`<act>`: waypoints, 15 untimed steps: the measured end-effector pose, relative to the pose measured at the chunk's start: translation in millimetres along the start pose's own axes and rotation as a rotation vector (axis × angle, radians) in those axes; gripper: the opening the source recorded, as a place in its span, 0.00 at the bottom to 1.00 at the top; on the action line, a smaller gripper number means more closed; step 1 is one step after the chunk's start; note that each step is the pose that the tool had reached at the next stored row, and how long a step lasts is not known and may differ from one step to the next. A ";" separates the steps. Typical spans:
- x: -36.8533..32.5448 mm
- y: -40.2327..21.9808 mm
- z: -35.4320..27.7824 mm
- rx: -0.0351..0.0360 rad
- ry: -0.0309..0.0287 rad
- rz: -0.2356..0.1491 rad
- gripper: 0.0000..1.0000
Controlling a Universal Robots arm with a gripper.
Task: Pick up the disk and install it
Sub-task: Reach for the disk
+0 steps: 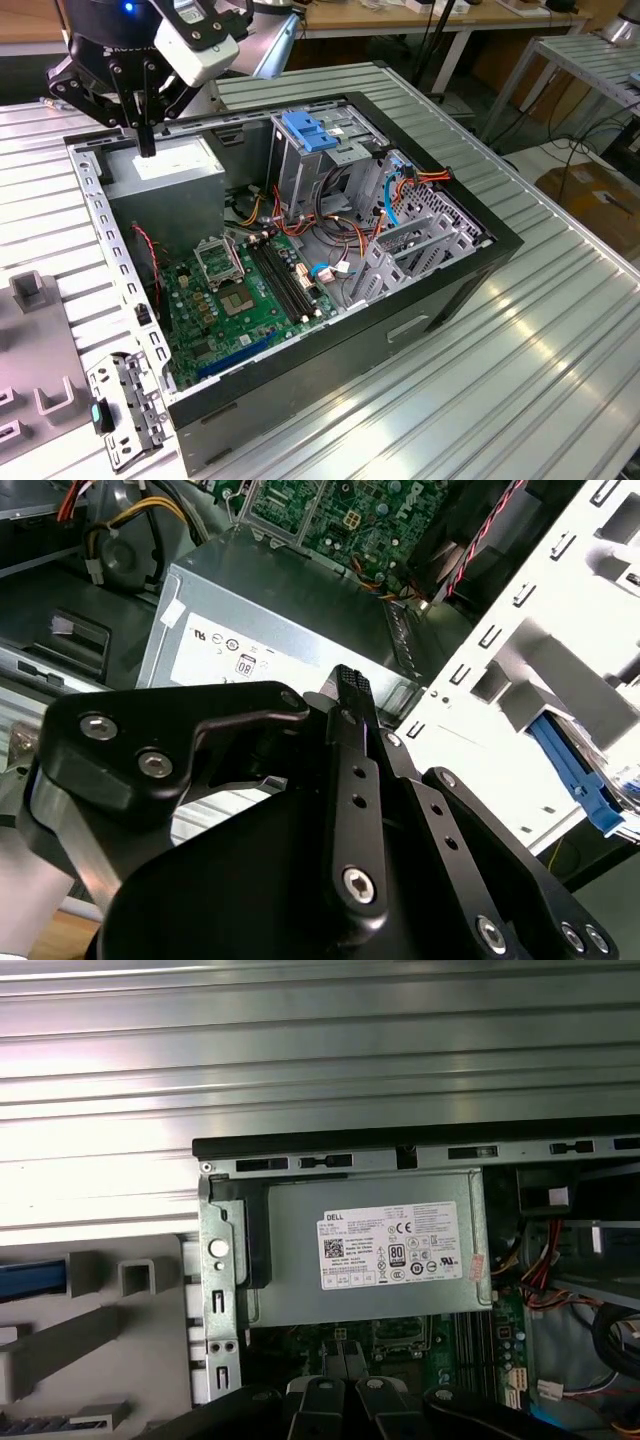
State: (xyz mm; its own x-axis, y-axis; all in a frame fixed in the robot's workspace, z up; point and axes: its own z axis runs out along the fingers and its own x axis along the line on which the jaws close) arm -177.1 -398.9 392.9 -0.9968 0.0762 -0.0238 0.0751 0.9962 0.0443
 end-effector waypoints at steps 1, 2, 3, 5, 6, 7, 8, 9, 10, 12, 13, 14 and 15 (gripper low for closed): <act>0.7 0.0 0.0 0.0000 0.0000 0.000 0.11; 1.7 -0.1 0.0 0.0000 0.0000 0.000 0.11; 2.6 -0.2 -0.1 0.0000 0.0001 0.000 0.11; 3.9 -0.3 -0.1 0.0000 0.0000 0.000 0.11; 4.6 -0.3 -0.1 0.0000 0.0001 0.000 0.11; 5.4 -0.4 -0.1 0.0000 0.0001 0.000 0.11; 6.0 -0.4 -0.1 0.0000 0.0001 0.000 0.11; 7.1 -0.5 -0.1 0.0000 0.0001 0.000 0.11; 8.1 -0.6 -0.1 0.0000 0.0001 0.000 0.11; 9.5 -0.7 -0.2 0.0000 0.0001 0.000 0.11; 10.1 -0.8 -0.2 0.0000 0.0001 0.000 0.11; 11.0 -0.8 -0.2 0.0000 0.0001 0.000 0.11; 11.7 -0.9 -0.2 0.0000 0.0001 0.000 0.11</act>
State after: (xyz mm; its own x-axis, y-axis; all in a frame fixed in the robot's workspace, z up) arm -188.9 -398.9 392.8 -0.9968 0.0763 -0.0237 0.0751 0.9962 0.0443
